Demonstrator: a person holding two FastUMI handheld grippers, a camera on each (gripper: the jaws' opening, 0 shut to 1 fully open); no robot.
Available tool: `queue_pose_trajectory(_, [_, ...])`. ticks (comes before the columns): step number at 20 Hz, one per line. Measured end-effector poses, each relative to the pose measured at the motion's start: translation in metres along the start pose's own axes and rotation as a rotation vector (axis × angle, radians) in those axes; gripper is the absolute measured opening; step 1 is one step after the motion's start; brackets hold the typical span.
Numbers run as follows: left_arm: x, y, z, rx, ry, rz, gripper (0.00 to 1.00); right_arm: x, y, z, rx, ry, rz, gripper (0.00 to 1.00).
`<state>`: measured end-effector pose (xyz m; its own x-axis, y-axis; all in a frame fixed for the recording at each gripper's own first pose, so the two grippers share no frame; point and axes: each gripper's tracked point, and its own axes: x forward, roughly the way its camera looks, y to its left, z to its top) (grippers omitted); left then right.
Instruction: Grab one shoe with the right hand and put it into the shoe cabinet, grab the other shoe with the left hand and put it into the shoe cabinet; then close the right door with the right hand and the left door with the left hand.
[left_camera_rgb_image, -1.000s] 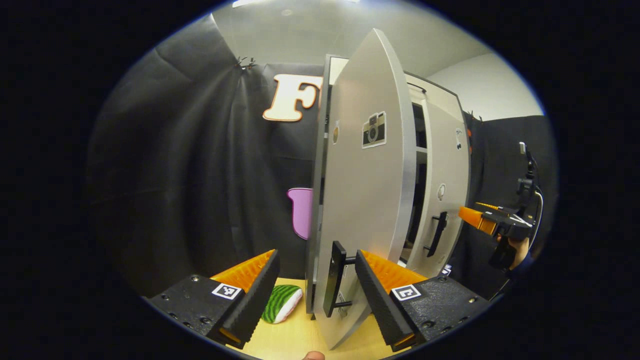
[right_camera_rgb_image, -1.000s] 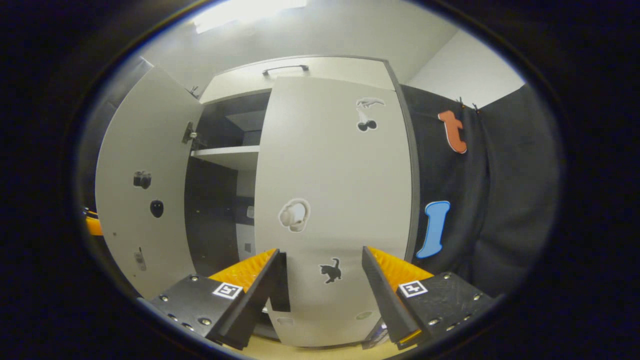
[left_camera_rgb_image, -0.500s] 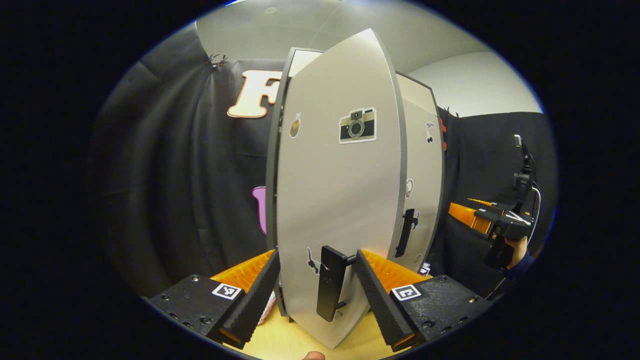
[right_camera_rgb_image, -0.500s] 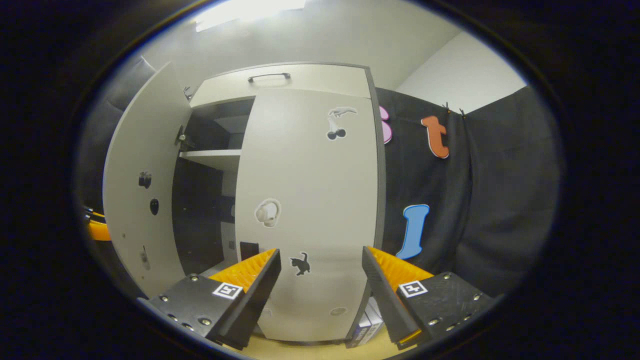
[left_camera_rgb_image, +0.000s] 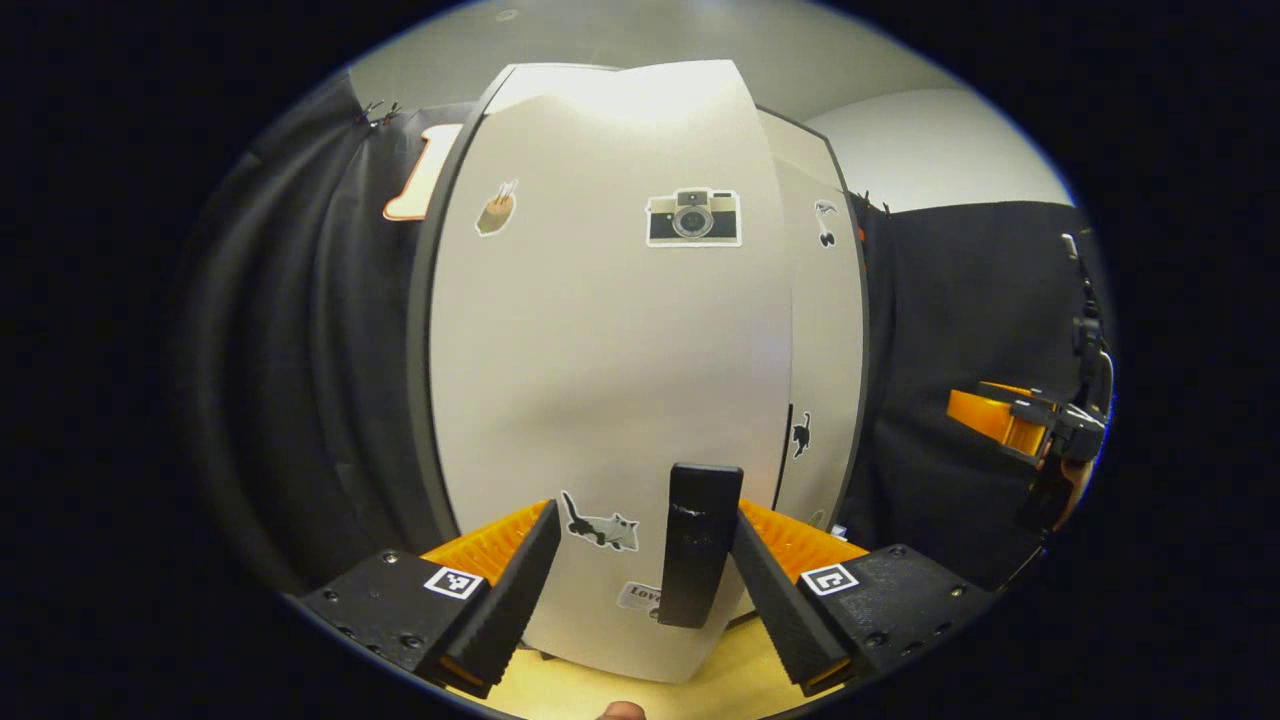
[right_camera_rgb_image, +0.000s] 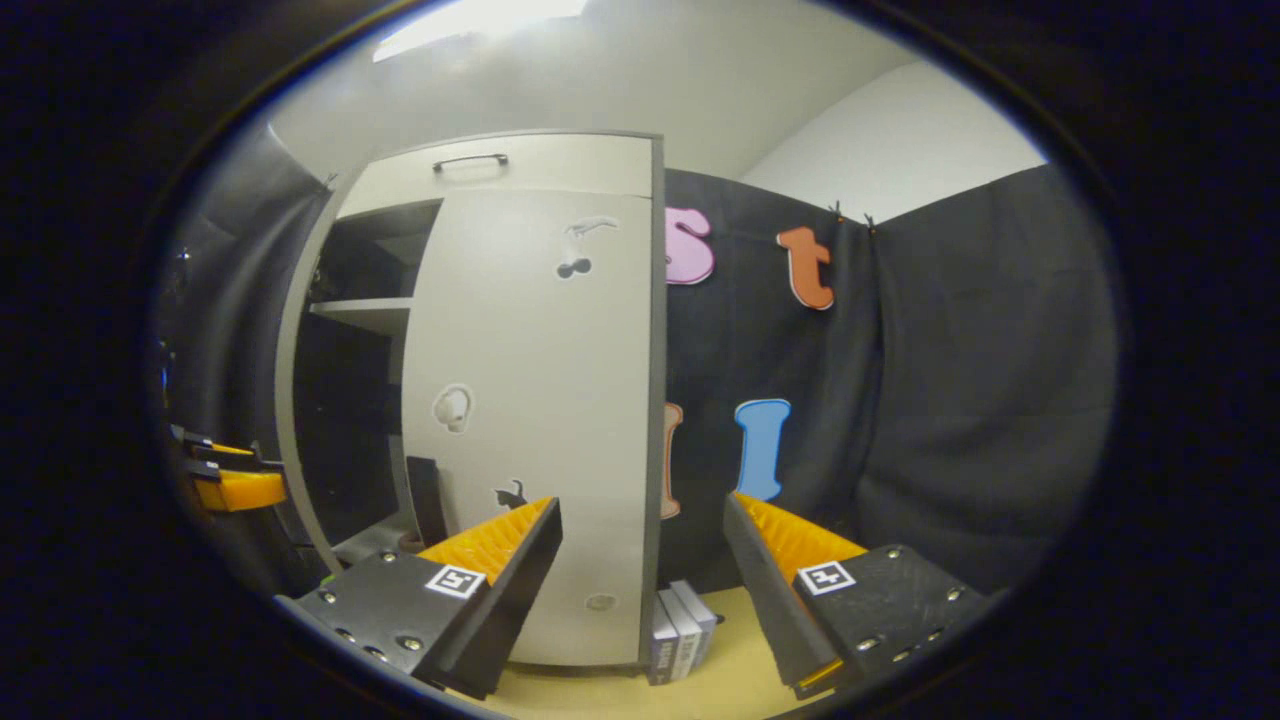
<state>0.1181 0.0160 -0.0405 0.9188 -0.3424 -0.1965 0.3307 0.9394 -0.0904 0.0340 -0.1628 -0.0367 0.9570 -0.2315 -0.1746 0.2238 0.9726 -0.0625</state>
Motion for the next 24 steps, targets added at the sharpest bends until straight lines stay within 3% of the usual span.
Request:
queue_pose_trajectory(7, [0.045, -0.012, -0.008, -0.116, 0.037, -0.031, 1.0, -0.031, -0.054, 0.007, 0.038, 0.014, -0.083, 0.98])
queue_pose_trajectory(15, [0.07, -0.012, -0.01, -0.031, 0.046, 0.04, 1.0, -0.046, -0.072, 0.007, 0.035, 0.021, -0.107, 0.97])
queue_pose_trajectory(24, [0.083, -0.012, -0.011, -0.012, 0.046, 0.052, 1.0, -0.04, -0.073, 0.002, 0.057, 0.039, -0.082, 0.98])
